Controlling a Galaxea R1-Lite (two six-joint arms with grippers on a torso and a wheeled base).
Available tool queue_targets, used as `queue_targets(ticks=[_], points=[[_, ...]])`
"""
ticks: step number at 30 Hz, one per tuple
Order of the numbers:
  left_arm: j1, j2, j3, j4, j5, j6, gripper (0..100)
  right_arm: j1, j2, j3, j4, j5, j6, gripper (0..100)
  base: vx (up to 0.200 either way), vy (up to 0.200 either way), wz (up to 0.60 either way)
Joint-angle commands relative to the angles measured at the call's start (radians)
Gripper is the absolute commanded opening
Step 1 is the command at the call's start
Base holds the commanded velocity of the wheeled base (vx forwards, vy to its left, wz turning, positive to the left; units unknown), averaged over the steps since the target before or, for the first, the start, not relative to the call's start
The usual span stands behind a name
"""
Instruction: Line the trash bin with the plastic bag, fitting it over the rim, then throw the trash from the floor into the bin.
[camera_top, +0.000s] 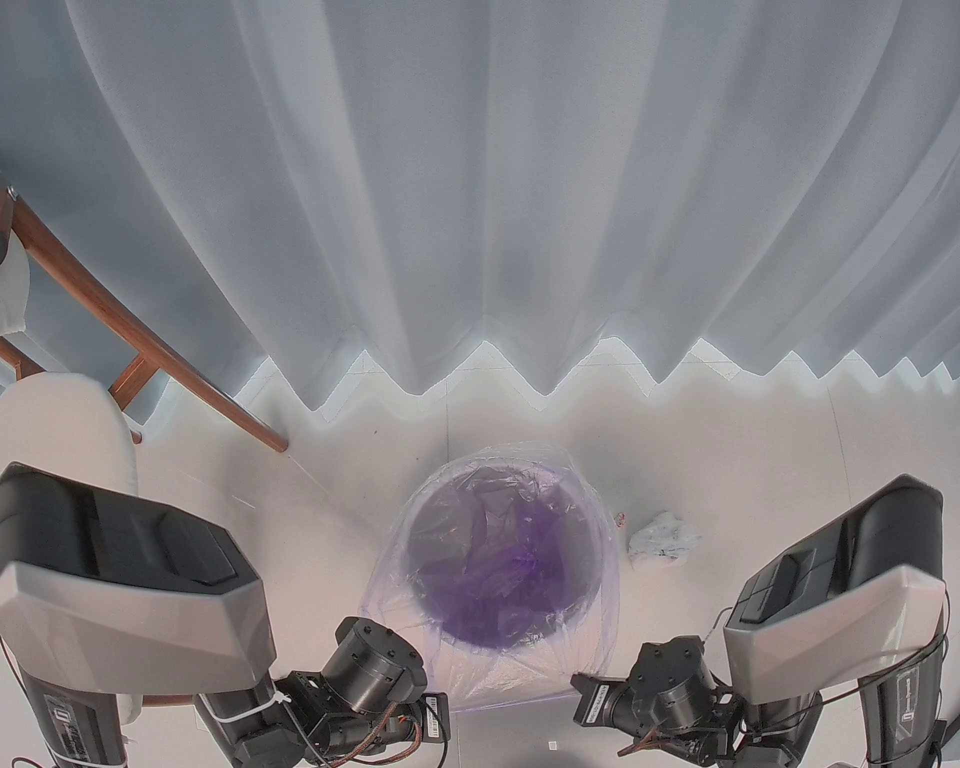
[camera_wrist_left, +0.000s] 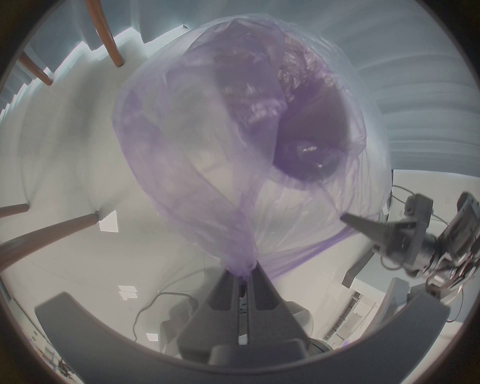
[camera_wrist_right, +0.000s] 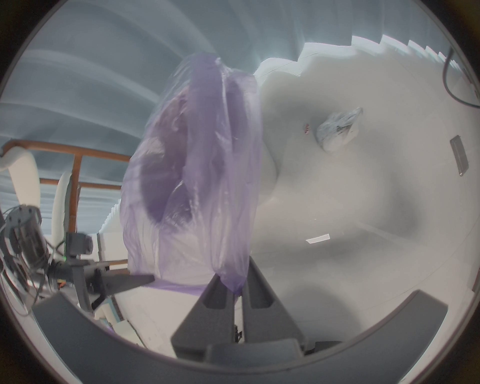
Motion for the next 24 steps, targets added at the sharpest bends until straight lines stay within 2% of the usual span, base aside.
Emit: queue_targets(ticks=[1,5,11,14,19,22,24], points=[[0.001,0.048,-0.005,0.005,0.006,0.01,0,-0.036,0.0,0.008,0.007,-0.004,0.0,100,0.0,0.0,0.0],[-0.001,0.068,-0.018,0.003,0.016,0.01,0,-0.053,-0.016,0.029,-0.032,-0.007,-0.031,100,0.0,0.0,0.0],[-0.01,0.059,-0.027,0.0,0.033,0.011,0,-0.05,-0.171,0.202,-0.144,0.026,-0.096,100,0.0,0.0,0.0],[-0.012,0.059,-0.041,-0.001,0.045,0.01,0,-0.111,-0.263,0.241,-0.154,0.043,-0.177,100,0.0,0.0,0.0],[-0.016,0.058,-0.065,-0.003,0.071,0.01,0,-0.229,-0.266,0.135,-0.15,0.097,-0.382,100,0.0,0.0,0.0],[-0.032,0.056,-0.065,-0.003,0.077,0.01,0,-0.26,-0.23,0.049,-0.15,0.141,-0.488,100,0.0,0.0,0.0],[-0.039,0.056,-0.064,-0.001,0.085,0.008,0,-0.262,-0.212,-0.006,-0.145,0.143,-0.531,100,0.0,0.0,0.0]])
